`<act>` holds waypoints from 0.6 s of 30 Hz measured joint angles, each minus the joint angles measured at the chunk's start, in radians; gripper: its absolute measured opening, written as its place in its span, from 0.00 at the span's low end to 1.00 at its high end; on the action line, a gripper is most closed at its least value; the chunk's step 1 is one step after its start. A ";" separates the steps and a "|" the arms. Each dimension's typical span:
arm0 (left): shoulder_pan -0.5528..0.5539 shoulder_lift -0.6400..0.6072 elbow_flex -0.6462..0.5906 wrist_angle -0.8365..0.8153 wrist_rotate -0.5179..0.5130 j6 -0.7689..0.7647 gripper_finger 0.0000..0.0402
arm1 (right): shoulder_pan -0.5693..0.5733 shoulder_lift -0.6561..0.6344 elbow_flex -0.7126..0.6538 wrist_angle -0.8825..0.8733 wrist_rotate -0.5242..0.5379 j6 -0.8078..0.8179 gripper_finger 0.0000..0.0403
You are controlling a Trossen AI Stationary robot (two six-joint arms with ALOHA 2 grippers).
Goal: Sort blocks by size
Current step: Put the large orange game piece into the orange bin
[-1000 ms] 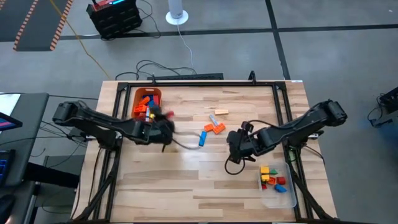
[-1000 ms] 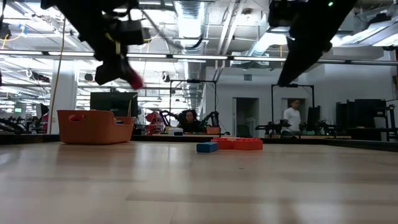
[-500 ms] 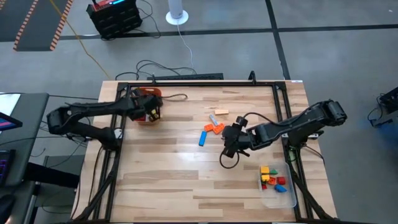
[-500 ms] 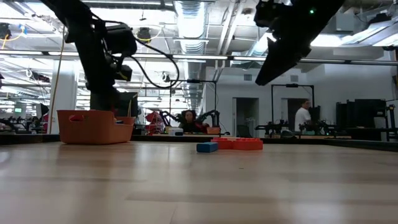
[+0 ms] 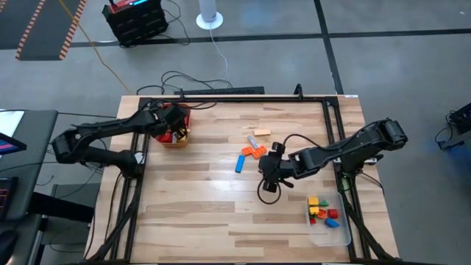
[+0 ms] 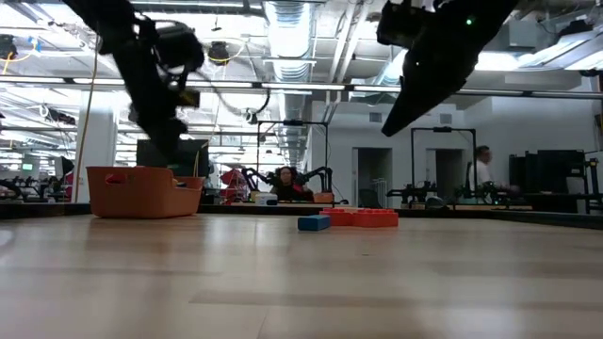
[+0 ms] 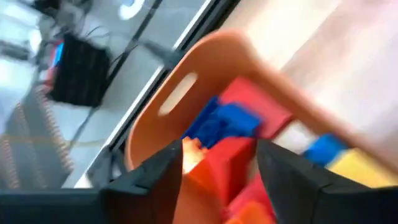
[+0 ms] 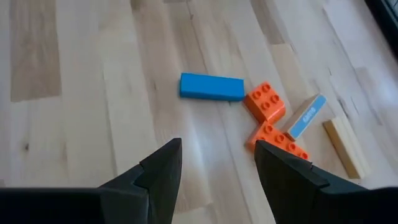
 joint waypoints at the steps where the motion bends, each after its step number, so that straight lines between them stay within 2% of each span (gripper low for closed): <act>1: -0.013 -0.005 0.010 0.001 0.029 -0.003 0.51 | -0.007 0.000 0.000 -0.003 0.000 -0.009 0.58; 5: -0.079 -0.018 0.039 0.072 0.191 -0.009 0.53 | -0.041 0.001 0.000 -0.006 -0.001 -0.061 0.58; 9: -0.169 -0.012 0.034 0.228 0.325 -0.101 0.53 | -0.079 0.002 0.000 -0.006 -0.003 -0.076 0.58; 12: -0.250 0.038 0.022 0.356 0.435 -0.140 0.53 | -0.114 0.002 0.000 -0.006 -0.003 -0.109 0.58; 18: -0.390 0.205 0.020 0.571 0.454 -0.130 0.53 | -0.184 0.002 -0.054 0.051 -0.009 -0.230 0.58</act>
